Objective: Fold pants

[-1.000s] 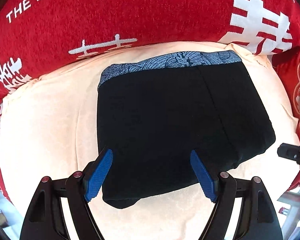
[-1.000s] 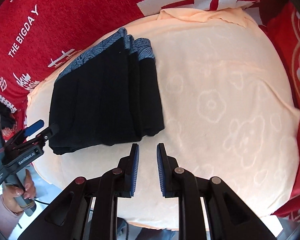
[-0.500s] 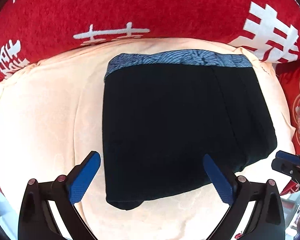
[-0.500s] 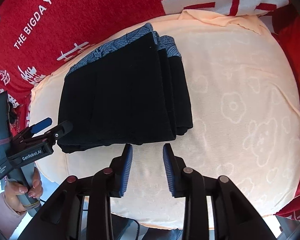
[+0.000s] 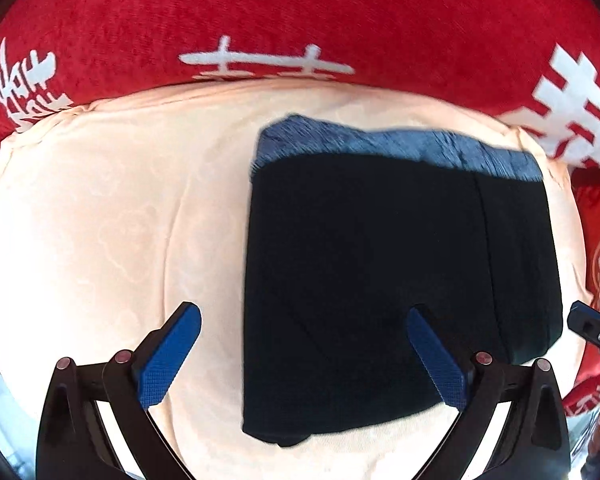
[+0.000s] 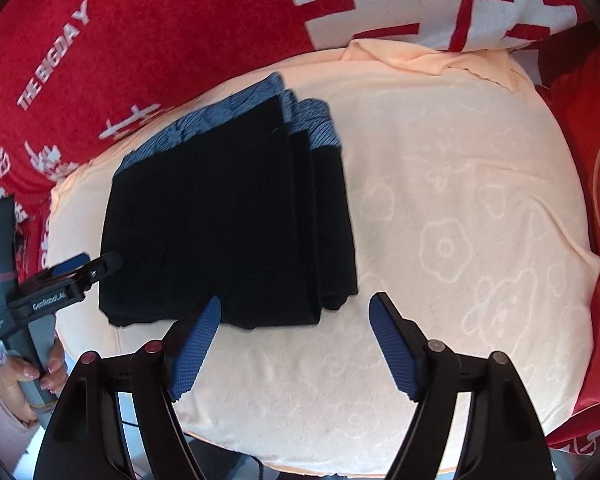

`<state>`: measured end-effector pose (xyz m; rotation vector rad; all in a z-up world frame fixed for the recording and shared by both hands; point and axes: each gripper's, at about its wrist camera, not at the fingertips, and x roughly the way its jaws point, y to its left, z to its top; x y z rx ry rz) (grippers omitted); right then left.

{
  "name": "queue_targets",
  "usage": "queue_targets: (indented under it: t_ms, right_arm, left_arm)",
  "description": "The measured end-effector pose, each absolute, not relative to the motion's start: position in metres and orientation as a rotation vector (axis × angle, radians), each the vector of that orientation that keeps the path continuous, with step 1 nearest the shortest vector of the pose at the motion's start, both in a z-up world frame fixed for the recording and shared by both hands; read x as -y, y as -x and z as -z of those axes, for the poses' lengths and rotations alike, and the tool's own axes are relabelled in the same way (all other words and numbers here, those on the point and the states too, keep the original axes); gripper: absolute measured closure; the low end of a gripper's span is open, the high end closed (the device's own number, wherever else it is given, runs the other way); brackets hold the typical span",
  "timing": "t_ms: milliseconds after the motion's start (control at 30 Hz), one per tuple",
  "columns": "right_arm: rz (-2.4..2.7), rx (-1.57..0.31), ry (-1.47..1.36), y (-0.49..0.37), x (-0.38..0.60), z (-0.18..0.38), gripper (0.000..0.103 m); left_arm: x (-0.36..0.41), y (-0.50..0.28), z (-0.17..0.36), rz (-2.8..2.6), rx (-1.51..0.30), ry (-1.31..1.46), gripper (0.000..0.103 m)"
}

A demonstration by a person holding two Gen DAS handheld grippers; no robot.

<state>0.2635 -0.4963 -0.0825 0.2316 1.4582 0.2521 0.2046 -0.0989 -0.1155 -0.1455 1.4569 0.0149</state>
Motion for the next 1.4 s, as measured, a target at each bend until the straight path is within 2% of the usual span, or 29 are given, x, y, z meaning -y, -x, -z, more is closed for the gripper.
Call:
queue_targets:
  t_ms: [100,167,200,233,300,333,400,433,700,1067,1100,1133,1167,1200,1400]
  right_arm:
    - [-0.276,-1.428,-0.283,-0.283,0.499,0.086,0.024]
    - [-0.293,-1.418,-0.299,-0.306,0.497,0.092,0.034]
    - [-0.296,-1.417,-0.311,-0.316,0.496,0.095,0.043]
    - [-0.306,-1.414,-0.331,-0.326,0.495,0.098,0.048]
    - [-0.342,-1.422,-0.375,-0.345,0.490,0.107,0.050]
    - [-0.358,-1.445,-0.377,-0.352,0.486,0.114,0.059]
    - [-0.356,-1.487,-0.312,-0.355,0.478,0.120,0.086]
    - [-0.358,-1.478,-0.270,-0.353,0.475,0.118,0.087]
    - [-0.321,-1.488,-0.105,-0.330,0.473,0.109,0.087]
    - [-0.354,-1.427,-0.221,-0.292,0.473,0.077,0.085]
    - [-0.353,-1.428,-0.202,-0.287,0.476,0.076,0.076]
    - [-0.346,-1.433,-0.176,-0.284,0.473,0.080,0.058]
    - [-0.330,-1.449,-0.140,-0.279,0.469,0.086,0.050]
    - [-0.320,-1.463,-0.125,-0.276,0.466,0.092,0.046]
    - [-0.298,-1.492,-0.288,-0.268,0.489,0.104,0.044]
  left_arm:
    - [0.090,-0.213,0.121,-0.044,-1.458,0.169,0.000]
    - [0.086,-0.218,0.127,-0.057,-1.466,0.186,0.000]
    - [0.084,-0.219,0.130,-0.060,-1.470,0.196,0.000]
    - [0.084,-0.220,0.132,-0.061,-1.473,0.200,0.000]
    - [0.085,-0.221,0.137,-0.063,-1.482,0.198,0.000]
    - [0.086,-0.221,0.139,-0.060,-1.487,0.198,0.000]
    - [0.087,-0.219,0.143,-0.047,-1.497,0.202,0.000]
    - [0.087,-0.218,0.145,-0.043,-1.501,0.207,0.000]
    - [0.083,-0.220,0.151,-0.026,-1.505,0.210,0.000]
    - [0.082,-0.218,0.152,-0.020,-1.508,0.218,0.000]
    - [0.082,-0.218,0.153,-0.018,-1.508,0.219,0.000]
    - [0.081,-0.218,0.155,-0.015,-1.511,0.221,0.000]
    - [0.082,-0.218,0.157,-0.012,-1.516,0.223,0.000]
    - [0.081,-0.219,0.158,-0.007,-1.527,0.226,0.000]
    - [0.084,-0.226,0.162,0.007,-1.551,0.205,0.000]
